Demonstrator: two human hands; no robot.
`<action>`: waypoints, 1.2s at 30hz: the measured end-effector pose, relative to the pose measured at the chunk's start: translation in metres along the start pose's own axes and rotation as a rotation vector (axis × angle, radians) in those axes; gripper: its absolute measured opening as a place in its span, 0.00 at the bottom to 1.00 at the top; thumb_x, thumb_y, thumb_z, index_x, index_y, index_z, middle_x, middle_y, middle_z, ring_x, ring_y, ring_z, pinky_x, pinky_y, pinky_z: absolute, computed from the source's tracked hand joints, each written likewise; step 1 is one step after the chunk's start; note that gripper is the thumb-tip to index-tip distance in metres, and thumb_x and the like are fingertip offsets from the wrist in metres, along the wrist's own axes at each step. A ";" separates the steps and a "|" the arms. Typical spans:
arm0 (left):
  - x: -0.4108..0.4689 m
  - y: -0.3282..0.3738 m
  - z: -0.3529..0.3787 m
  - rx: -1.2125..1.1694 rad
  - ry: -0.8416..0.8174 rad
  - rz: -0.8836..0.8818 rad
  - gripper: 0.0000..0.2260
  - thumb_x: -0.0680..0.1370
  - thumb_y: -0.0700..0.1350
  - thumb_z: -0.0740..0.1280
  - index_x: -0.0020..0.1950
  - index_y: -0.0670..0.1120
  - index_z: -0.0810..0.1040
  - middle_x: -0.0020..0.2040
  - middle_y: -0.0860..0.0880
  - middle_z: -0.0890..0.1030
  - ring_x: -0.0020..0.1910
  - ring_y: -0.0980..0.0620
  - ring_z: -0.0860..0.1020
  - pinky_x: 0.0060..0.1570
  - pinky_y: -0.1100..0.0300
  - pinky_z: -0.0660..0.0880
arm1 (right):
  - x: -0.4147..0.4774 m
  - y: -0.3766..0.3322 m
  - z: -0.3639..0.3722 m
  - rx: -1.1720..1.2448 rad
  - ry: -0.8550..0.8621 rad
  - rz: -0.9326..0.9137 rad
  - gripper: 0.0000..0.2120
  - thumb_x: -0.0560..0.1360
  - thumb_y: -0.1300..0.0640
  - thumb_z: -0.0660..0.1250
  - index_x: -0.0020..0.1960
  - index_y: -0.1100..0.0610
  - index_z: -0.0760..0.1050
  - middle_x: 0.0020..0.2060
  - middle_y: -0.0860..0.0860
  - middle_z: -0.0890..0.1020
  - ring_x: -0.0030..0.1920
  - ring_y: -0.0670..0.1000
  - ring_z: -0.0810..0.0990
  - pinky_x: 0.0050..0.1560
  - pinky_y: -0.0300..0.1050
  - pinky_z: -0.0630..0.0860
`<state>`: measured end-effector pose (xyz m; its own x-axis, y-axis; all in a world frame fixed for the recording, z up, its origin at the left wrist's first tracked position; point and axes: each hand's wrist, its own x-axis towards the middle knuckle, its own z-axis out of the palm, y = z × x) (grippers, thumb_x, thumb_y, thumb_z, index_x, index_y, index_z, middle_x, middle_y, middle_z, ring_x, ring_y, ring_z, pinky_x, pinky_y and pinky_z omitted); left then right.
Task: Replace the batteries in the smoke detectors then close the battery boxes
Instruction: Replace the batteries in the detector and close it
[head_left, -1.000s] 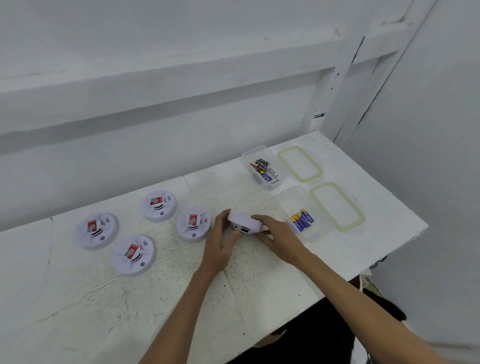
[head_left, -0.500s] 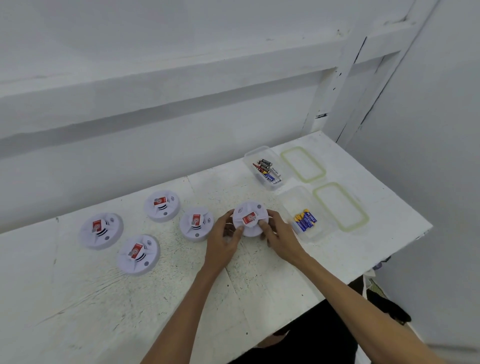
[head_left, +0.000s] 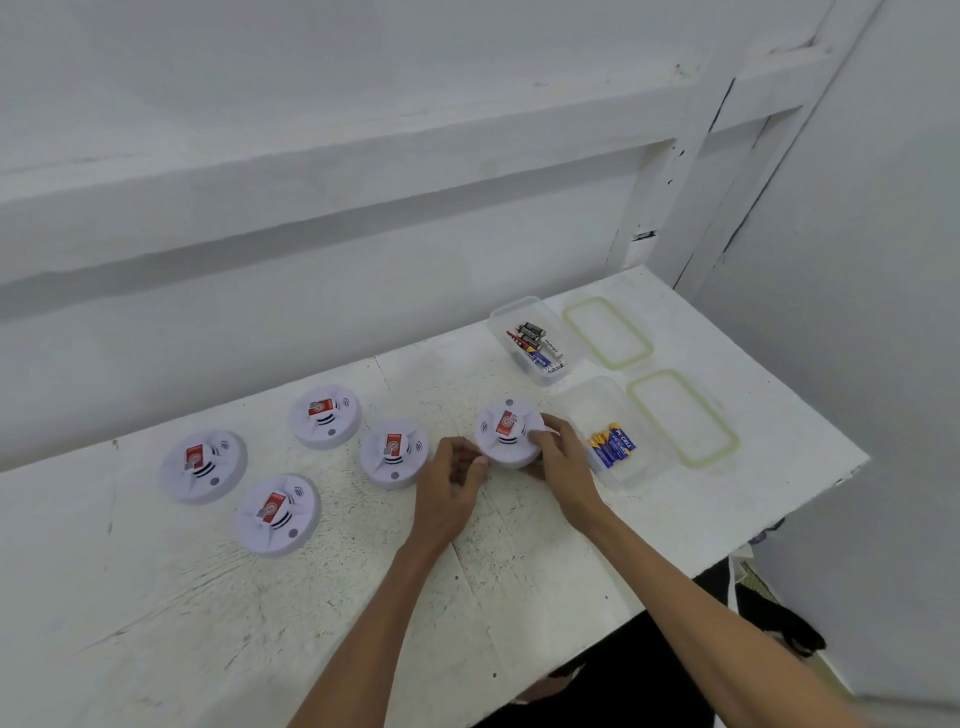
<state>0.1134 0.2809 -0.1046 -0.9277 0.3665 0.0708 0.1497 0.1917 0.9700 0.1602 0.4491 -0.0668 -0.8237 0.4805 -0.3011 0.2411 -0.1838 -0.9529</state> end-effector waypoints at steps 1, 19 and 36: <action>-0.001 0.000 0.001 -0.030 -0.002 -0.006 0.12 0.81 0.51 0.67 0.62 0.48 0.74 0.44 0.51 0.85 0.43 0.52 0.84 0.46 0.54 0.81 | 0.000 0.000 0.002 0.005 -0.004 -0.005 0.13 0.81 0.56 0.63 0.65 0.53 0.72 0.57 0.51 0.81 0.56 0.51 0.82 0.48 0.43 0.82; 0.003 -0.003 -0.005 -0.013 0.023 -0.016 0.20 0.83 0.46 0.67 0.75 0.54 0.72 0.49 0.54 0.85 0.45 0.49 0.83 0.46 0.52 0.82 | 0.008 -0.002 0.019 -0.062 0.019 -0.002 0.24 0.73 0.43 0.72 0.65 0.49 0.72 0.52 0.50 0.83 0.50 0.44 0.83 0.42 0.35 0.79; 0.004 0.004 -0.003 -0.057 -0.001 -0.033 0.31 0.78 0.51 0.72 0.79 0.53 0.64 0.71 0.54 0.76 0.64 0.53 0.79 0.55 0.53 0.83 | 0.011 0.005 0.021 0.148 -0.073 0.056 0.15 0.80 0.52 0.67 0.64 0.56 0.77 0.56 0.54 0.84 0.57 0.55 0.84 0.57 0.59 0.80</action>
<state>0.1092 0.2799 -0.0997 -0.9314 0.3620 0.0385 0.0996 0.1517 0.9834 0.1416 0.4357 -0.0742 -0.8472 0.4036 -0.3456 0.2144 -0.3355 -0.9173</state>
